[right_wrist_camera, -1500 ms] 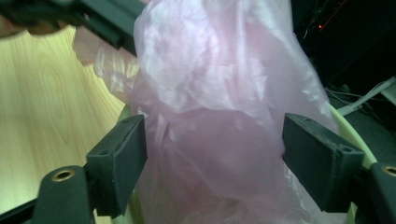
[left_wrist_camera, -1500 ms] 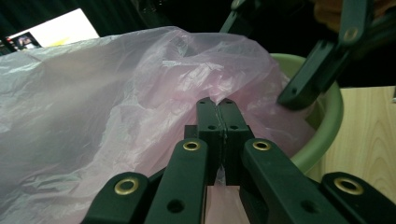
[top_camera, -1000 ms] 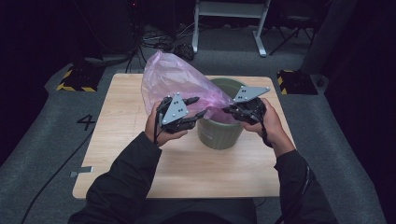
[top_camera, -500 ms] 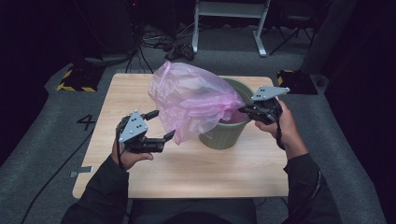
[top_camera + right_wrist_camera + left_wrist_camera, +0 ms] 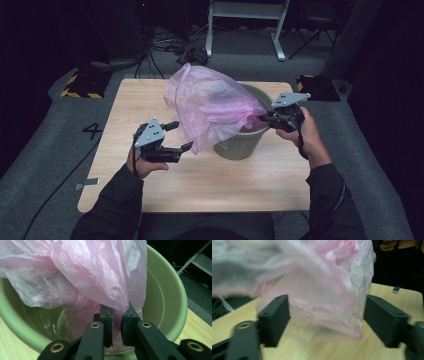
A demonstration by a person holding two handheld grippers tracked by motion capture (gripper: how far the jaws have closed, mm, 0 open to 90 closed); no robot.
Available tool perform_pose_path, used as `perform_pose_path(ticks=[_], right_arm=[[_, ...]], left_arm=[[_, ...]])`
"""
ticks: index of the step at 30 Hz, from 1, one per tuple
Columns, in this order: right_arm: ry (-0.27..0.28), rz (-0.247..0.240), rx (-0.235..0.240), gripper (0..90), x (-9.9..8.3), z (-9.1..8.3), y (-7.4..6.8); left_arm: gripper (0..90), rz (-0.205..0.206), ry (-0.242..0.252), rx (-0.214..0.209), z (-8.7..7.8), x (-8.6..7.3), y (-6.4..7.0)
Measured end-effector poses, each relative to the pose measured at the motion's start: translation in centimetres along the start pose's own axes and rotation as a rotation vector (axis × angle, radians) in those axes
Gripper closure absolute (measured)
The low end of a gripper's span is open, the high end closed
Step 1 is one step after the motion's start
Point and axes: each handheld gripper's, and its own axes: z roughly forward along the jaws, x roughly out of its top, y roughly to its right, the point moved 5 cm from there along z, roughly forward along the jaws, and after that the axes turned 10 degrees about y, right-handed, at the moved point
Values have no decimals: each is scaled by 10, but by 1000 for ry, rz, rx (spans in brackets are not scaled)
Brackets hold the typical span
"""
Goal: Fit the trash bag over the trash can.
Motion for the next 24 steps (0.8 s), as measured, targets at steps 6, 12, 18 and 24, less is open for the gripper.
perform_pose_path(ticks=[6, 12, 18, 24], right_arm=[[22, -10, 3, 560, 0, -4, -1], [84, -29, 42, 334, 9, -19, -9], [134, -52, 69, 373, 26, -25, -19], [108, -83, 84, 363, 39, 0, -36]], left_arm=[[733, 107, -13, -2, 15, 9, 6], [857, 85, 23, 1, 17, 18, -5], [889, 116, 29, -2, 19, 29, -7], [893, 128, 34, -15, 28, 37, -6]])
